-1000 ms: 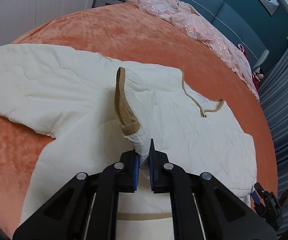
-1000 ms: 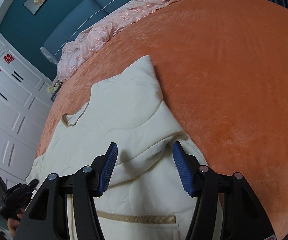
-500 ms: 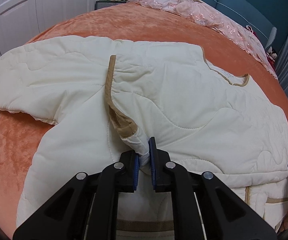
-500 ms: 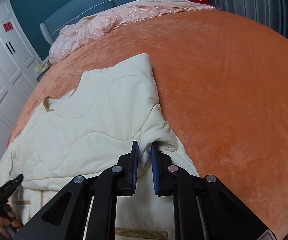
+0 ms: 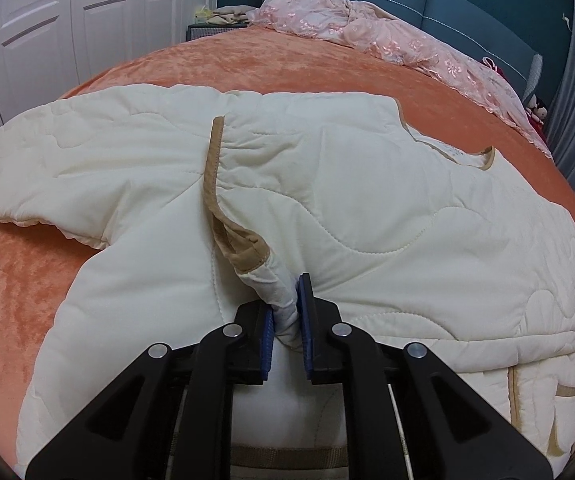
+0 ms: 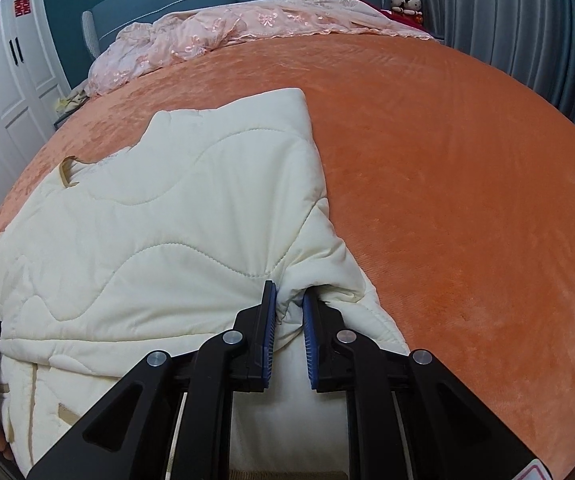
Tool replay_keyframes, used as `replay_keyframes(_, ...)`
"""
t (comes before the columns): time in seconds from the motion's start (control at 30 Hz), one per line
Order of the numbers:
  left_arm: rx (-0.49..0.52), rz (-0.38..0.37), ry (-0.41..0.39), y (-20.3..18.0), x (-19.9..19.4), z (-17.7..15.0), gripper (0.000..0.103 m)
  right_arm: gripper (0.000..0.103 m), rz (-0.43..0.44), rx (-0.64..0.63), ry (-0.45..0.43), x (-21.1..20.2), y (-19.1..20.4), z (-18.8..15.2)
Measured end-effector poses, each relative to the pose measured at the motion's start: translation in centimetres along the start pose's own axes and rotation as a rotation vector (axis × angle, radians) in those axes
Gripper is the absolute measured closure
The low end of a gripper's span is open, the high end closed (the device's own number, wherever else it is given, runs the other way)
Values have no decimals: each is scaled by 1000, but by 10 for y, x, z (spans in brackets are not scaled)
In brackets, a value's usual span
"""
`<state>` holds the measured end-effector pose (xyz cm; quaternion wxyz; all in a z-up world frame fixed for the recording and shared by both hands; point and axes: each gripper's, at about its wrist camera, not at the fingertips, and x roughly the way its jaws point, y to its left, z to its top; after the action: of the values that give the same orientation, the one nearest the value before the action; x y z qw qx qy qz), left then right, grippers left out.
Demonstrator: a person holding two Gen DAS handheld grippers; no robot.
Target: Fold large clothes
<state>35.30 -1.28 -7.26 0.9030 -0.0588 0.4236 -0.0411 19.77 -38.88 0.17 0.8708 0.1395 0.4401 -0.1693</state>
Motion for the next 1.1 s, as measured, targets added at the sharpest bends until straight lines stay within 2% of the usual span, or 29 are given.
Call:
replay_keyframes(0.33,26,27,-18,-5,2,-2,92,87,-88,-68,-35,-1,16,-5)
replay_keyframes(0.43,-7,-7,-10,0,-2,0,90,86,-130,-68,-33,-12,18,-1)
replay_keyframes(0.47,-45,-34,0,7,-8,3,83,86,-154,-45,-57,-27,21,1)
replay_keyframes(0.5,-88,-55,7,16,-16,6,67,83,-157,-21,-99,-46,25,2)
replay_keyframes(0.53,-136,-83,1,29,-29,7,59,83,-134,-18,-155,-68,34,2)
replay_keyframes(0.57,-178,-94,-17,43,-43,8,40,83,-102,-36,-188,-86,47,0)
replay_keyframes(0.6,-214,-84,-39,58,-56,7,27,83,-60,-69,-198,-97,64,0)
replay_keyframes(0.63,-242,-67,-56,74,-68,8,23,83,4,-115,-183,-103,87,-1)
replay_keyframes(0.73,-318,-7,-47,132,-83,13,22,83,210,-192,-79,-96,154,-8)
replay_keyframes(0.83,-439,54,-29,202,-84,20,22,83,333,-218,14,-81,212,-22)
replay_keyframes(0.97,-597,123,-51,289,-81,33,23,83,375,-257,101,-57,265,-45)
replay_keyframes(1.03,-664,124,-58,321,-75,40,23,83,362,-267,148,-43,276,-56)
replay_keyframes(1.1,-732,123,-58,346,-64,44,23,83,325,-293,151,-35,280,-66)
